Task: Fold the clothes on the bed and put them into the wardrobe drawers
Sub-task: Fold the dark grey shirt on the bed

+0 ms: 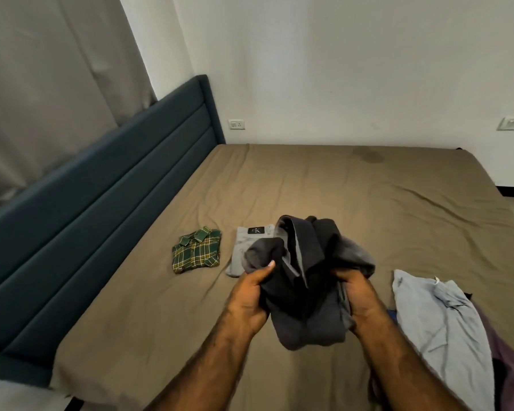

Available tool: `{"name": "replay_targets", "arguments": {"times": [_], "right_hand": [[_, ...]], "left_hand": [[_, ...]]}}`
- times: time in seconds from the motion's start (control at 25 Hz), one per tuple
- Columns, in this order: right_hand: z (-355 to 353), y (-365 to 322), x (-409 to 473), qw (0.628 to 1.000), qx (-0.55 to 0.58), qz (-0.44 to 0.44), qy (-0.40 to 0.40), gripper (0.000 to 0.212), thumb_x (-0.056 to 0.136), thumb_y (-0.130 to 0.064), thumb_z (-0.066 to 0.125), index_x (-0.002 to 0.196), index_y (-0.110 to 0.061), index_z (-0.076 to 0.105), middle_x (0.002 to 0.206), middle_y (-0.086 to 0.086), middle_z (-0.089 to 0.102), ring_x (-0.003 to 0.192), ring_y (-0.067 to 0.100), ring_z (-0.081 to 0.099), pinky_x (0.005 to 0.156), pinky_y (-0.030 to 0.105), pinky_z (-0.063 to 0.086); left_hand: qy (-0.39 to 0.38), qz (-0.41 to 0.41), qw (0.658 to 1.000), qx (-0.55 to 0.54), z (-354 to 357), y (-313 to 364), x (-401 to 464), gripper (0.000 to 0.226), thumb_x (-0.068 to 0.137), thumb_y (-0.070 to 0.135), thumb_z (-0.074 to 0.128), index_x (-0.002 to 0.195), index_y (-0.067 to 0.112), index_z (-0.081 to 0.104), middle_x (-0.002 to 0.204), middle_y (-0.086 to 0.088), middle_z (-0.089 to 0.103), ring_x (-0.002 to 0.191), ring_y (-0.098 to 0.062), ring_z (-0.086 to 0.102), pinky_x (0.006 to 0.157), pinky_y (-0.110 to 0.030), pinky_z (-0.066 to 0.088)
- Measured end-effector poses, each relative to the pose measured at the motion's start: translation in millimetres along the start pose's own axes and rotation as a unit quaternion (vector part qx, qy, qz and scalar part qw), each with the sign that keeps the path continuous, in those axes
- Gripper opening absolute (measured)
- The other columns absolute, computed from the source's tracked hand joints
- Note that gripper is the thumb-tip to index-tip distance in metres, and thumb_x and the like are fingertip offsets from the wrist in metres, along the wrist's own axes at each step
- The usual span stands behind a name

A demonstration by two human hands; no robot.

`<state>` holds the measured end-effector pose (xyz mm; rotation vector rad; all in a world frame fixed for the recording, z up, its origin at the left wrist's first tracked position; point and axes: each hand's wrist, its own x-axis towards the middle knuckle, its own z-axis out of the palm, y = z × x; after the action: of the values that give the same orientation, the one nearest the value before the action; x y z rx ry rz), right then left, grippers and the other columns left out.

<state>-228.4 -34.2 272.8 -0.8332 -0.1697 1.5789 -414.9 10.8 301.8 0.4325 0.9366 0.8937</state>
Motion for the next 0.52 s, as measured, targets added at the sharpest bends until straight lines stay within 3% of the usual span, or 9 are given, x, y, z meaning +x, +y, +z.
{"name": "replay_targets", "arguments": {"times": [0.04, 0.12, 0.2, 0.24, 0.32, 0.44, 0.52], "right_hand": [[-7, -4, 4, 0.99, -0.118, -0.018, 0.073, 0.017, 0.098, -0.014, 0.064, 0.111, -0.015, 0.075, 0.11, 0.017, 0.077, 0.101, 0.033, 0.072, 0.091, 0.053, 0.058], [-20, -9, 7, 0.911, -0.351, -0.079, 0.201, 0.014, 0.097, -0.014, 0.062, 0.098, -0.018, 0.076, 0.1, 0.015, 0.078, 0.091, 0.031, 0.073, 0.09, 0.061, 0.059], [-24, -11, 4, 0.875, -0.405, -0.138, 0.226, 0.008, 0.089, -0.022, 0.073, 0.096, -0.019, 0.075, 0.094, 0.007, 0.079, 0.089, 0.028, 0.074, 0.089, 0.06, 0.061], [-21, -14, -1, 0.886, -0.377, -0.165, 0.215, 0.01, 0.091, -0.022, 0.073, 0.099, -0.018, 0.075, 0.096, 0.006, 0.079, 0.09, 0.028, 0.074, 0.087, 0.056, 0.062], [-8, -18, -11, 0.951, -0.221, -0.157, 0.147, 0.012, 0.102, -0.017, 0.062, 0.105, -0.01, 0.071, 0.096, 0.012, 0.075, 0.084, 0.028, 0.073, 0.079, 0.046, 0.063], [6, -30, -27, 0.991, -0.083, -0.014, 0.1, 0.039, 0.104, -0.047, 0.058, 0.101, -0.013, 0.077, 0.086, 0.01, 0.075, 0.081, 0.025, 0.071, 0.084, 0.044, 0.057], [4, -31, -28, 0.991, -0.096, 0.037, 0.084, 0.037, 0.1, -0.044, 0.063, 0.108, -0.012, 0.08, 0.093, 0.009, 0.077, 0.088, 0.027, 0.071, 0.087, 0.045, 0.056]], "left_hand": [[0.008, 0.007, 1.0, -0.019, 5, 1, -1, 0.03, 0.101, 0.015, 0.062, 0.127, 0.006, 0.073, 0.122, -0.02, 0.075, 0.116, -0.038, 0.071, 0.104, -0.051, 0.053], [-0.022, 0.004, 0.996, -0.082, 12, 6, 0, 0.029, 0.105, 0.016, 0.056, 0.127, 0.004, 0.071, 0.127, -0.023, 0.072, 0.117, -0.04, 0.07, 0.109, -0.056, 0.049], [-0.044, 0.0, 0.989, -0.139, 18, 9, -1, 0.035, 0.107, 0.02, 0.051, 0.135, 0.004, 0.066, 0.133, -0.024, 0.069, 0.121, -0.041, 0.067, 0.106, -0.056, 0.053], [-0.052, 0.001, 0.985, -0.164, 22, 9, -1, 0.037, 0.108, 0.021, 0.049, 0.138, 0.005, 0.064, 0.131, -0.024, 0.07, 0.116, -0.041, 0.07, 0.097, -0.055, 0.059], [-0.066, 0.005, 0.977, -0.201, 26, 7, -1, 0.041, 0.106, 0.023, 0.049, 0.14, 0.004, 0.062, 0.128, -0.024, 0.071, 0.107, -0.039, 0.075, 0.081, -0.053, 0.065], [-0.071, 0.009, 0.975, -0.21, 36, 6, -7, 0.038, 0.096, 0.021, 0.055, 0.125, 0.002, 0.072, 0.125, -0.025, 0.072, 0.102, -0.04, 0.076, 0.083, -0.056, 0.064], [-0.059, 0.037, 0.979, -0.191, 35, 8, -14, 0.037, 0.09, 0.018, 0.057, 0.118, 0.001, 0.074, 0.119, -0.025, 0.073, 0.096, -0.039, 0.077, 0.082, -0.054, 0.064]]}}
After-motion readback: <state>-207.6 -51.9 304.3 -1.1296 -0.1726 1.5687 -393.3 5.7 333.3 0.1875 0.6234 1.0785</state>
